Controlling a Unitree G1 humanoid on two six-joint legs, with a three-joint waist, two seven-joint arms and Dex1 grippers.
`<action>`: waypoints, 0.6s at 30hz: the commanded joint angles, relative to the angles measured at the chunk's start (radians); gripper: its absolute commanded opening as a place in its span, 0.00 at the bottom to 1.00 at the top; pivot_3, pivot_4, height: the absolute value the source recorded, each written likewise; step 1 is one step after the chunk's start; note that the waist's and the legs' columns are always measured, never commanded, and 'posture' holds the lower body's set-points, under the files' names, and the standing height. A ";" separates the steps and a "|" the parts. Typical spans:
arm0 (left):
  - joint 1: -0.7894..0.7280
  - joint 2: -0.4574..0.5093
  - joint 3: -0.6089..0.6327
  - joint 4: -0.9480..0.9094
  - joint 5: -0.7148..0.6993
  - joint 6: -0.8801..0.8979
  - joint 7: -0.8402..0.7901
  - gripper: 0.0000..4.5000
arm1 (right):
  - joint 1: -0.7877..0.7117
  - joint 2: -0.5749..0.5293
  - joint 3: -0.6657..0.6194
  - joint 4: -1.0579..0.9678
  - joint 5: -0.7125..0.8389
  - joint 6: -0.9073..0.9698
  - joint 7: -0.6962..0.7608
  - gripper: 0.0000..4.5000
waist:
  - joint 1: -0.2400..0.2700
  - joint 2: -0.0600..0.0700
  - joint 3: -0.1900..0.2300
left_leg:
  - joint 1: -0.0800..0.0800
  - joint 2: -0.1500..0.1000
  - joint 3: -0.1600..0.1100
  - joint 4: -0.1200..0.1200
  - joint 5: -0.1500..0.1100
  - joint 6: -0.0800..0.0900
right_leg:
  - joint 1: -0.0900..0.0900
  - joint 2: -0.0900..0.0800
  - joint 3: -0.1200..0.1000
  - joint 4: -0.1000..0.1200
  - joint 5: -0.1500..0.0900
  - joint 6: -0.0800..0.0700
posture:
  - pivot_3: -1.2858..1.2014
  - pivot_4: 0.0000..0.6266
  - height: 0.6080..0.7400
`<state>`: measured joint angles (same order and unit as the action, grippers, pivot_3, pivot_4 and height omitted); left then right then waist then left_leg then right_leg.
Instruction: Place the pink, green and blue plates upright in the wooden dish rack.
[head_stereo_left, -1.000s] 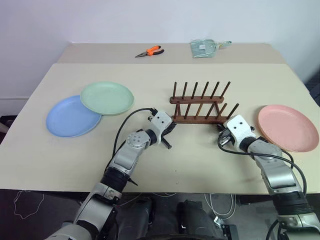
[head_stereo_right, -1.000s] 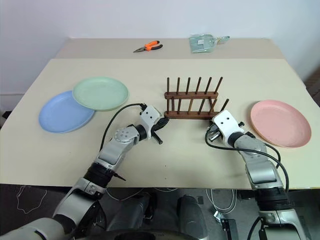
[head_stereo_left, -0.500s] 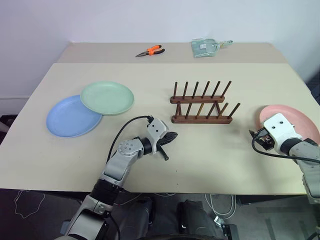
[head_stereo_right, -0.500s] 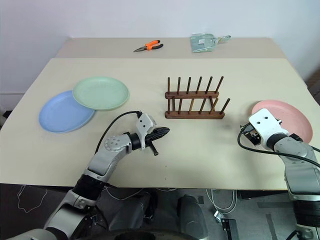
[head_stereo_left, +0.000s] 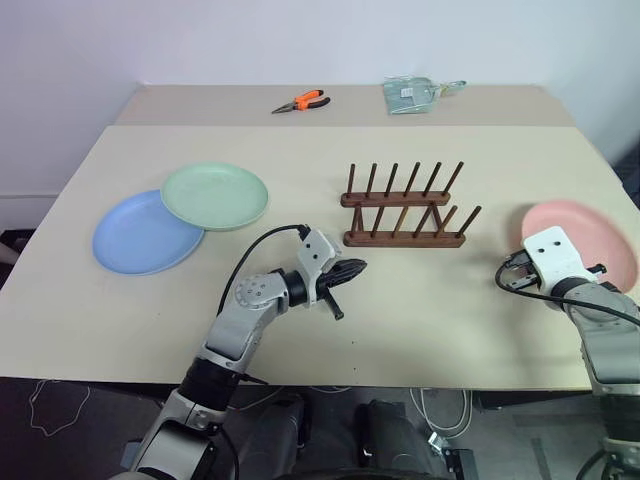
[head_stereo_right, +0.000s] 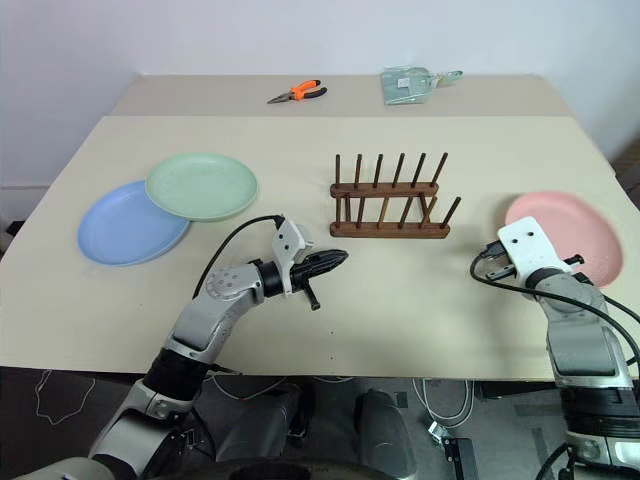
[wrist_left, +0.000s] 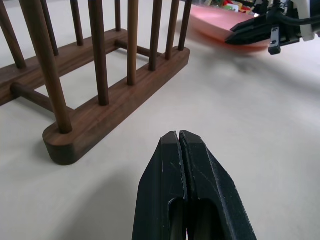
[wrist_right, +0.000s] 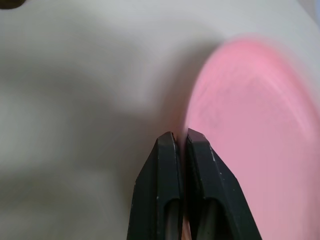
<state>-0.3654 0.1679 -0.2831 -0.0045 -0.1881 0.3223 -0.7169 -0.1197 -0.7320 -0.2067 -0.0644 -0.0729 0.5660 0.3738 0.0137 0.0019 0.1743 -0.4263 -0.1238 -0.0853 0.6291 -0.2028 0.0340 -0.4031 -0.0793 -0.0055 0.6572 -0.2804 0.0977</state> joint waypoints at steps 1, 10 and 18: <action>0.002 0.003 0.014 -0.042 -0.018 -0.007 -0.002 0.00 | -0.038 -0.016 -0.034 -0.035 0.005 -0.063 -0.005 0.01 | -0.001 0.000 0.000 | 0.000 0.000 0.000 0.000 0.000 0.000 | 0.000 0.000 0.000 0.000 0.000 0.000 | 0.52 0.24 0.89; 0.010 0.024 0.051 -0.056 -0.040 -0.014 0.000 0.00 | -0.382 0.134 -0.309 -0.296 0.794 0.145 0.162 0.01 | -0.004 0.004 0.003 | 0.000 0.001 -0.001 -0.001 0.000 0.001 | -0.001 0.001 0.000 0.001 0.000 0.000 | 0.52 0.24 0.89; 0.020 0.034 0.061 -0.068 -0.049 -0.019 0.000 0.00 | -0.424 0.181 -0.325 -0.307 1.153 0.284 0.072 0.01 | 0.005 0.002 0.003 | -0.002 -0.002 0.000 0.001 -0.002 0.005 | 0.000 -0.002 0.000 -0.005 0.001 0.001 | 0.52 0.24 0.89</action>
<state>-0.3471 0.2059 -0.2218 -0.0250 -0.2276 0.3219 -0.7164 -0.5393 -0.5422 -0.5184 -0.3602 1.0465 0.8568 0.4565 0.0187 0.0040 0.1771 -0.4285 -0.1254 -0.0850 0.6300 -0.2053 0.0394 -0.4037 -0.0817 -0.0052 0.6518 -0.2789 0.0989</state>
